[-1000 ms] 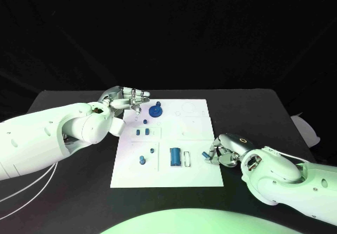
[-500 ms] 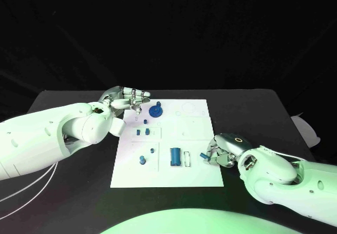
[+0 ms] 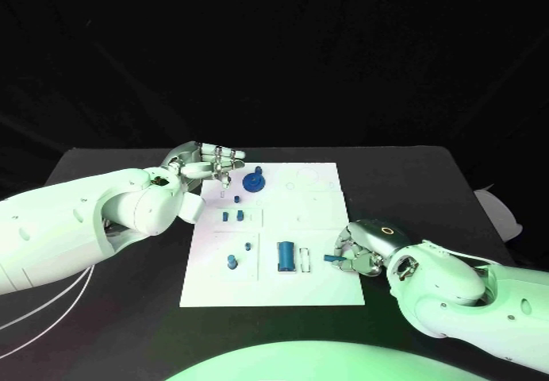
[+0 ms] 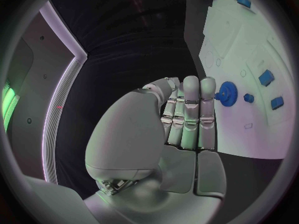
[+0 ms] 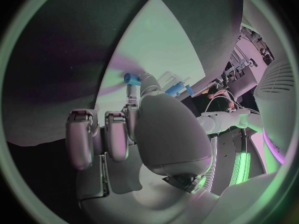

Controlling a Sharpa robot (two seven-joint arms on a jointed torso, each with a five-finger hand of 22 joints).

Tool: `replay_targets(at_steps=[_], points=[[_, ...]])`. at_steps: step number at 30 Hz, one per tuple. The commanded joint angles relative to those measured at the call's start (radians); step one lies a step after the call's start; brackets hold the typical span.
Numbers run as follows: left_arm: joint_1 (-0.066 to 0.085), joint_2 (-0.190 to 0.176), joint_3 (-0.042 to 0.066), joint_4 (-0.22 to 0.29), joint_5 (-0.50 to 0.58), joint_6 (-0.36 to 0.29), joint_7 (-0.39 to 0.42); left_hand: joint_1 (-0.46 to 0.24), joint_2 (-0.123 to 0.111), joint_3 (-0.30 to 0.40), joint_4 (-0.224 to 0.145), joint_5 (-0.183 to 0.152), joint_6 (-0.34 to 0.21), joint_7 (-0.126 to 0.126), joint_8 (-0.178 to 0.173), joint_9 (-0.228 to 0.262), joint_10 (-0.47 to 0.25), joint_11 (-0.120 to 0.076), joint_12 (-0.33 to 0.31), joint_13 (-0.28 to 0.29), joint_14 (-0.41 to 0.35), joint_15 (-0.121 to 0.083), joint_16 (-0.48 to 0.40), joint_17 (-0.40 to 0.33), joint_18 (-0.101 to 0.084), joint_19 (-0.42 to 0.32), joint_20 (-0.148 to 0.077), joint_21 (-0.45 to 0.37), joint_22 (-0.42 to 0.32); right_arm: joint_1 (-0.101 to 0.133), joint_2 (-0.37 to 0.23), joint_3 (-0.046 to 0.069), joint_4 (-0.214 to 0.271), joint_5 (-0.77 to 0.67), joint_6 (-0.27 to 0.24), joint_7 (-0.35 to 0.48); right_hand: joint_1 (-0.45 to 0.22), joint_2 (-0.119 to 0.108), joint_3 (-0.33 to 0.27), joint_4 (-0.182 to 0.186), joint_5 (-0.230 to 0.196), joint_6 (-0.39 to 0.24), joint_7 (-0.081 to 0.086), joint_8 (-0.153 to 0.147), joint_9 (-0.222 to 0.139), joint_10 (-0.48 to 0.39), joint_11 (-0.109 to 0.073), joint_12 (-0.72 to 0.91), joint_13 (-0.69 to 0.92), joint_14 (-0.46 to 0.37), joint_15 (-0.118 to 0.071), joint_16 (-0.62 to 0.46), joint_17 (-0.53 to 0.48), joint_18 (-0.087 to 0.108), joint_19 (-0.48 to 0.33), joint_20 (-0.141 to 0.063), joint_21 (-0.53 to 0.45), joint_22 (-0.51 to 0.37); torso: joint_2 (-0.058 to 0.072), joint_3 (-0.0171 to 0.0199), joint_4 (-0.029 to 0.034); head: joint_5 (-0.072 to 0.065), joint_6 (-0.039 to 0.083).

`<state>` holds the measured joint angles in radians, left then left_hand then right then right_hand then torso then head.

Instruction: Assemble the parts on the task board

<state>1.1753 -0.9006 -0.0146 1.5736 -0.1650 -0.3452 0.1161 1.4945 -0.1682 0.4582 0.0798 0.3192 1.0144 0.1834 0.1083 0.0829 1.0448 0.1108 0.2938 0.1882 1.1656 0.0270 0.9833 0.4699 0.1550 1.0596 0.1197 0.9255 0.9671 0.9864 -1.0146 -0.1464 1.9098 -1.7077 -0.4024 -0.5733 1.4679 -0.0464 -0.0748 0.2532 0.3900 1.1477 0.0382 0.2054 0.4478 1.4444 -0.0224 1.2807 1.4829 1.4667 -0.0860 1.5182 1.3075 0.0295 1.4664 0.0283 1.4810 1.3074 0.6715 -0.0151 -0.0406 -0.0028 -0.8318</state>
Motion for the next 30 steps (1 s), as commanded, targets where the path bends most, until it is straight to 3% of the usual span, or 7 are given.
replay_targets(at_steps=[1,10,21,23,26,30], points=[[0.001,0.002,0.001,0.003,0.003,0.016,0.003,-0.001,0.009,0.000,-0.004,0.001,-0.008,0.001,0.004,-0.001,-0.005,0.002,0.003,0.001,-0.007,0.002,-0.003,-0.001,0.015,-0.007,-0.003,-0.004,0.001,0.013,-0.001,0.001,0.015,0.135,-0.033,-0.013,0.007,0.019,0.002,0.020,0.019,0.007,0.000,0.003,0.002,0.009,-0.011,0.003,-0.111,0.086,-0.004,0.004,0.177,-0.011,0.068,-0.004,0.005,0.240,0.000,-0.0004,-0.0001,-0.004,0.002],[0.000,0.003,0.000,0.003,0.003,0.016,0.004,-0.001,0.010,0.000,-0.005,0.001,-0.008,0.000,0.004,-0.001,-0.005,0.002,0.004,0.001,-0.007,0.001,-0.003,-0.001,0.015,-0.008,-0.003,-0.004,0.001,0.028,0.009,0.003,0.046,0.278,-0.090,-0.004,-0.026,0.002,0.013,0.037,0.038,0.011,0.002,0.003,0.001,0.012,-0.010,0.005,-0.109,0.087,-0.004,0.006,0.181,-0.012,0.071,-0.004,0.010,0.241,0.001,-0.0003,0.0003,-0.008,0.000],[0.000,0.003,0.000,0.005,0.003,0.018,0.004,-0.001,0.010,0.000,-0.005,0.001,-0.008,0.000,0.004,-0.001,-0.005,0.002,0.004,0.001,-0.007,0.001,-0.003,-0.001,0.015,-0.008,-0.003,-0.004,0.001,0.024,0.062,0.003,0.026,0.350,-0.074,-0.001,-0.080,-0.003,0.026,0.038,0.070,0.014,0.002,0.002,-0.001,0.015,-0.009,0.009,-0.105,0.087,-0.003,0.008,0.184,-0.012,0.071,-0.003,0.010,0.241,0.001,-0.0003,0.0010,-0.008,0.000],[0.000,0.003,0.000,0.005,0.003,0.018,0.004,-0.001,0.010,0.000,-0.005,0.001,-0.008,0.000,0.004,-0.001,-0.005,0.002,0.004,0.001,-0.007,0.001,-0.003,-0.001,0.015,-0.008,-0.003,-0.004,0.001,0.023,0.073,0.003,0.018,0.362,-0.067,-0.002,-0.106,-0.006,0.023,0.037,0.098,0.016,0.003,0.003,-0.001,0.017,-0.008,0.011,-0.104,0.087,-0.002,0.008,0.185,-0.012,0.071,-0.003,0.010,0.241,0.001,0.0000,0.0011,-0.008,0.000],[0.000,0.003,0.000,0.006,0.003,0.018,0.003,-0.001,0.010,0.000,-0.005,0.001,-0.008,0.000,0.004,-0.001,-0.005,0.002,0.004,0.001,-0.007,0.001,-0.003,-0.001,0.015,-0.008,-0.003,-0.004,0.001,0.022,0.092,0.003,0.002,0.382,-0.059,-0.002,-0.167,-0.013,0.000,0.036,0.215,0.019,0.002,0.004,-0.001,0.019,-0.008,0.014,-0.101,0.087,-0.002,0.009,0.186,-0.012,0.070,-0.003,0.009,0.241,0.000,-0.0008,0.0006,-0.008,-0.001],[0.000,0.003,0.000,0.007,0.003,0.019,0.003,-0.001,0.010,0.000,-0.005,0.001,-0.008,0.000,0.004,-0.001,-0.005,0.002,0.004,0.001,-0.007,0.001,-0.003,-0.001,0.015,-0.008,-0.003,-0.004,0.001,0.019,0.108,0.003,-0.011,0.393,-0.059,-0.003,-0.182,-0.012,-0.007,0.038,0.225,0.022,0.002,0.006,0.000,0.022,-0.009,0.021,-0.096,0.088,-0.002,0.010,0.188,-0.013,0.071,-0.003,0.012,0.241,0.001,0.0000,0.0003,-0.005,-0.001]])
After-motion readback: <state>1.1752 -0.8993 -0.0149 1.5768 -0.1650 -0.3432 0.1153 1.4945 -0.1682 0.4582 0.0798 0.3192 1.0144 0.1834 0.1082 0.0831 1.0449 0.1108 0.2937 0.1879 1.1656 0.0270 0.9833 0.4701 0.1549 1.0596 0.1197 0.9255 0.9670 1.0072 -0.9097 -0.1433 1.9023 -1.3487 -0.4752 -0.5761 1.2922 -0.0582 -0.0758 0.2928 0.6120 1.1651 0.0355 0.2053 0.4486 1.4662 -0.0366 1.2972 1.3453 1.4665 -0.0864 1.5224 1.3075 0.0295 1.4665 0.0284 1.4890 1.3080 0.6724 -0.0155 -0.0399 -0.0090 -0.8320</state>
